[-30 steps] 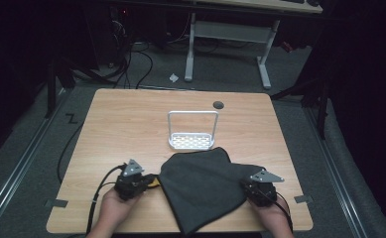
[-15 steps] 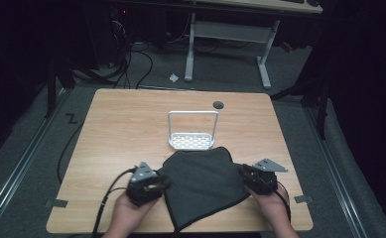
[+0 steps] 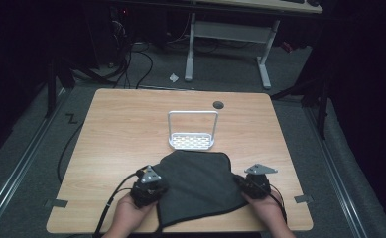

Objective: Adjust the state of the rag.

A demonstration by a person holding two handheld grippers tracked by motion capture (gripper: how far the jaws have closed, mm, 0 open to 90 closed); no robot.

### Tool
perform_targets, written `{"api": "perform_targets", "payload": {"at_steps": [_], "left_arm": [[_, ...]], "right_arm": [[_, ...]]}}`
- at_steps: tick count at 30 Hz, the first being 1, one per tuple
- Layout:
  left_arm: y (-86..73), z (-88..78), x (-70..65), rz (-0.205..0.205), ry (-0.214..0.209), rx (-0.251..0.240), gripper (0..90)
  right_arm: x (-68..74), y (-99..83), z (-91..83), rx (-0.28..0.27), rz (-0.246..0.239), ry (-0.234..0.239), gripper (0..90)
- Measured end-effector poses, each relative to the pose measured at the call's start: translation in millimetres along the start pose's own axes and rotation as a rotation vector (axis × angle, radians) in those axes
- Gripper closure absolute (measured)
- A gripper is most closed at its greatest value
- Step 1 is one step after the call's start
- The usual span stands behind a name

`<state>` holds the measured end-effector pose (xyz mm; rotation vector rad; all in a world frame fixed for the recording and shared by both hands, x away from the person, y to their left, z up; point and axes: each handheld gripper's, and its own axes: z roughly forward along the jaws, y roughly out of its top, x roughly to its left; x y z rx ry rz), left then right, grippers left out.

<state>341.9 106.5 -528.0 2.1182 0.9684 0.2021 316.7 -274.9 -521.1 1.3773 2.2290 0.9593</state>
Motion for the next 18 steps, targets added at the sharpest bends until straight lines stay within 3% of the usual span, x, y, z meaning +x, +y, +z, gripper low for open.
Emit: {"api": "perform_targets", "payload": {"at_steps": [2, 3, 6, 11, 14, 16, 17, 18], "left_arm": [[-2.2, -7.2, 19.1, -0.047, 0.043, -0.007, 84.5], [-3.5, -10.6, 25.2, -0.065, 0.061, -0.009, 84.1], [-5.6, -19.1, 28.2, -0.091, 0.077, -0.017, 81.7], [-4.0, -21.9, 6.6, -0.017, 0.028, -0.038, 70.7], [-9.2, -15.0, 3.6, -0.006, 0.011, 0.005, 68.3], [-14.3, -15.4, 3.8, 0.007, 0.016, -0.012, 71.3], [-14.8, -16.1, 4.4, 0.001, 0.014, -0.01, 75.0], [-15.5, -16.5, 4.5, -0.005, 0.008, -0.011, 76.7]], "right_arm": [[15.0, -4.8, -10.5, -0.02, -0.01, 0.045, 85.7], [16.6, -2.6, -13.1, -0.04, -0.012, 0.044, 84.3], [16.3, 6.2, -13.8, -0.066, -0.024, 0.02, 82.8], [12.9, 32.0, 12.1, -0.06, -0.024, -0.018, 69.1], [10.4, 40.0, 34.7, -0.006, -0.02, -0.049, 57.5], [11.1, 37.9, 41.5, 0.027, -0.021, -0.055, 61.8], [13.1, 36.1, 40.2, 0.02, -0.048, -0.042, 80.3], [14.4, 36.2, 39.4, 0.025, -0.072, -0.055, 83.1]]}}
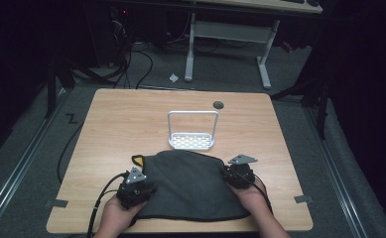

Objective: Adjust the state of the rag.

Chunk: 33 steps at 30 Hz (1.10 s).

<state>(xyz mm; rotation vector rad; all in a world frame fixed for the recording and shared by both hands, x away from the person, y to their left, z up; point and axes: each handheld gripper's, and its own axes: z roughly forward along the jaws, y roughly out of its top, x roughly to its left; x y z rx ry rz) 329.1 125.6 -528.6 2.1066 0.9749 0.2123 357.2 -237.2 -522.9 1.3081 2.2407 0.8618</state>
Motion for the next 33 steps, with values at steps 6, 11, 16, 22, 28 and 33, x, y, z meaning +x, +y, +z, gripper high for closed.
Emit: {"api": "perform_targets", "payload": {"at_steps": [6, 11, 16, 22, 28, 33], "left_arm": [[-7.3, -6.9, -2.4, -0.016, -0.01, 0.001, 78.7], [-18.7, -17.5, -7.8, -0.027, -0.012, 0.001, 78.7], [-29.2, -28.5, -12.9, -0.023, -0.004, 0.007, 79.5], [-20.0, -30.0, -8.6, -0.028, -0.005, -0.011, 70.3], [21.4, 4.2, 17.8, 0.015, 0.084, -0.041, 65.9], [25.5, 20.4, 28.7, 0.016, 0.104, -0.015, 68.3]], "right_arm": [[-21.2, -0.4, 1.0, -0.012, 0.03, -0.054, 84.8], [-57.7, 0.8, 3.4, -0.013, 0.083, -0.135, 84.5], [-76.4, 2.8, 8.5, -0.016, 0.087, -0.155, 82.6], [-71.1, 5.2, -6.5, -0.085, 0.096, -0.155, 72.7], [-48.0, -4.3, -20.3, -0.098, 0.052, -0.135, 69.6], [-45.6, -10.4, -23.4, -0.098, 0.036, -0.195, 57.9]]}}
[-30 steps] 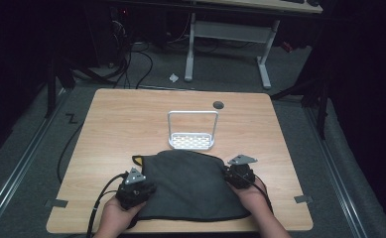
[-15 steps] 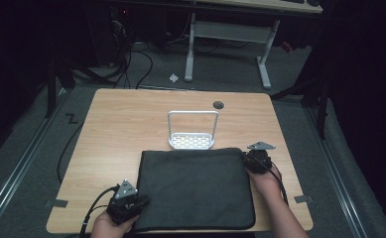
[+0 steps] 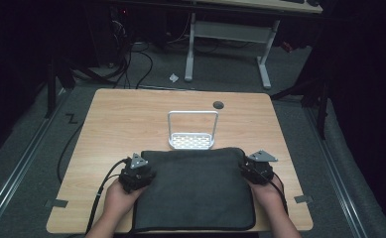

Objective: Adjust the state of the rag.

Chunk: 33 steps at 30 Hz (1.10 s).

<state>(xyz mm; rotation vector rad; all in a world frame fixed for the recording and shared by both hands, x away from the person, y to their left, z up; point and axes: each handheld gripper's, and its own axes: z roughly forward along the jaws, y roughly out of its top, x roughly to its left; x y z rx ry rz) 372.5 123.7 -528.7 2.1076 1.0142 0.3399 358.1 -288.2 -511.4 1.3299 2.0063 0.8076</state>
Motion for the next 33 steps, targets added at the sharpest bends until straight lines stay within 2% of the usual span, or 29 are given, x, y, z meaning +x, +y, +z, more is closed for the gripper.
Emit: {"api": "perform_targets", "payload": {"at_steps": [1, 2, 4, 6, 7, 10, 12, 16, 20, 24, 25, 30, 33], "left_arm": [[-0.8, -1.9, -0.9, -0.004, -0.012, 0.007, 68.7], [-2.4, -3.4, -2.5, -0.005, -0.023, 0.008, 68.9], [-6.2, -7.0, -5.8, 0.0, -0.03, 0.008, 69.1], [-9.2, -9.9, -8.8, 0.007, -0.037, 0.011, 69.1], [-10.1, -11.3, -10.1, 0.013, -0.032, 0.013, 69.3], [-13.2, -13.2, -11.9, -0.001, -0.043, 0.006, 69.7], [-16.3, -16.1, -13.3, -0.02, -0.057, 0.004, 69.8], [-26.9, -26.8, -25.7, -0.022, -0.106, 0.016, 69.8], [-28.6, -32.2, -30.3, -0.016, -0.155, 0.052, 68.9], [-22.4, -23.7, -21.6, -0.029, -0.133, 0.033, 74.5], [-19.5, -19.7, -17.8, -0.032, -0.126, 0.021, 75.3], [-1.4, 0.1, 1.2, -0.062, -0.09, -0.003, 75.6], [4.3, 3.9, 7.1, -0.08, -0.099, 0.009, 74.8]], "right_arm": [[-0.8, -0.5, -0.8, -0.006, -0.004, -0.027, 56.5], [-3.2, -0.3, -2.2, -0.014, 0.007, -0.032, 56.8], [-6.9, -0.1, -3.2, -0.019, 0.048, 0.0, 60.8], [-6.7, -2.0, -1.0, -0.007, 0.073, 0.075, 69.8], [-4.7, -3.0, 2.0, 0.006, 0.068, 0.105, 73.9], [5.7, -6.0, 13.5, 0.072, 0.033, 0.136, 83.0], [5.7, -6.5, 12.7, 0.071, 0.038, 0.139, 84.3], [6.1, -17.2, -1.7, 0.082, 0.049, 0.162, 85.2], [6.8, -30.2, -19.7, 0.095, 0.034, 0.171, 85.0], [5.7, -33.0, -22.2, 0.093, 0.033, 0.164, 85.0], [4.8, -31.5, -19.1, 0.087, 0.037, 0.147, 85.0], [-3.7, -23.0, -5.0, 0.076, 0.065, 0.124, 85.0], [-8.4, -16.3, 3.9, 0.078, 0.079, 0.11, 84.7]]}}
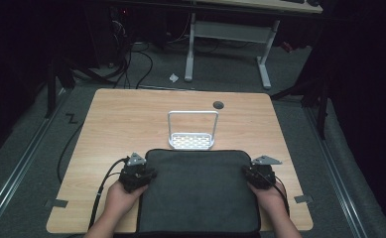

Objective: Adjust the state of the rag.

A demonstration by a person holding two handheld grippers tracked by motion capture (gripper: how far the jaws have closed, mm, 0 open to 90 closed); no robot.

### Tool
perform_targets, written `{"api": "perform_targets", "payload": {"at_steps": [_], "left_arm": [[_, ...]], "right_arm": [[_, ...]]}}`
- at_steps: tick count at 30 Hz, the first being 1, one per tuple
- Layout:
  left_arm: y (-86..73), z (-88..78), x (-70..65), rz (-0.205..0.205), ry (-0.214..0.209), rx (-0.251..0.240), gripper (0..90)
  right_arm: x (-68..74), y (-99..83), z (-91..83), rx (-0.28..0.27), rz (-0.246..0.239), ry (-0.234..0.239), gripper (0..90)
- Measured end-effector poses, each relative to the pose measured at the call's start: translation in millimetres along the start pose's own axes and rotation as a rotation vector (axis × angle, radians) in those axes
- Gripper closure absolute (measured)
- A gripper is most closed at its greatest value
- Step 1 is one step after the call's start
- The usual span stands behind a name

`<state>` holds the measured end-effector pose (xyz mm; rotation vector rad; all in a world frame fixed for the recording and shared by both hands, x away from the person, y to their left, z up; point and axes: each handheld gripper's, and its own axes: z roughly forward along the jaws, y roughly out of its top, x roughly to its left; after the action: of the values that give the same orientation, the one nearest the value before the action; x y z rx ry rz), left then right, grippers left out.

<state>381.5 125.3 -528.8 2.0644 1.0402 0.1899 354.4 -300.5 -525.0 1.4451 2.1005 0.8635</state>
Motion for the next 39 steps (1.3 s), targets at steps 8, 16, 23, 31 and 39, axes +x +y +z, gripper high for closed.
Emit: {"api": "perform_targets", "payload": {"at_steps": [8, 16, 23, 31, 39], "left_arm": [[9.9, -13.5, 23.5, -0.048, 0.033, -0.061, 59.6], [40.0, 10.3, 55.6, -0.124, 0.075, -0.072, 56.3], [46.3, 36.3, 53.0, -0.112, 0.093, -0.057, 49.0], [37.5, 35.5, 30.6, 0.05, 0.193, -0.038, 57.6], [29.1, 30.7, 34.9, 0.018, 0.122, -0.076, 79.7]], "right_arm": [[5.4, 5.1, -18.1, -0.09, 0.003, 0.012, 69.3], [23.2, -0.7, -22.1, -0.107, -0.049, 0.009, 63.0], [27.4, -5.1, -22.7, -0.1, -0.067, 0.025, 57.2], [53.9, 0.0, -31.9, -0.146, -0.117, 0.064, 52.6], [105.6, 11.2, -33.5, -0.172, -0.218, 0.149, 44.9]]}}
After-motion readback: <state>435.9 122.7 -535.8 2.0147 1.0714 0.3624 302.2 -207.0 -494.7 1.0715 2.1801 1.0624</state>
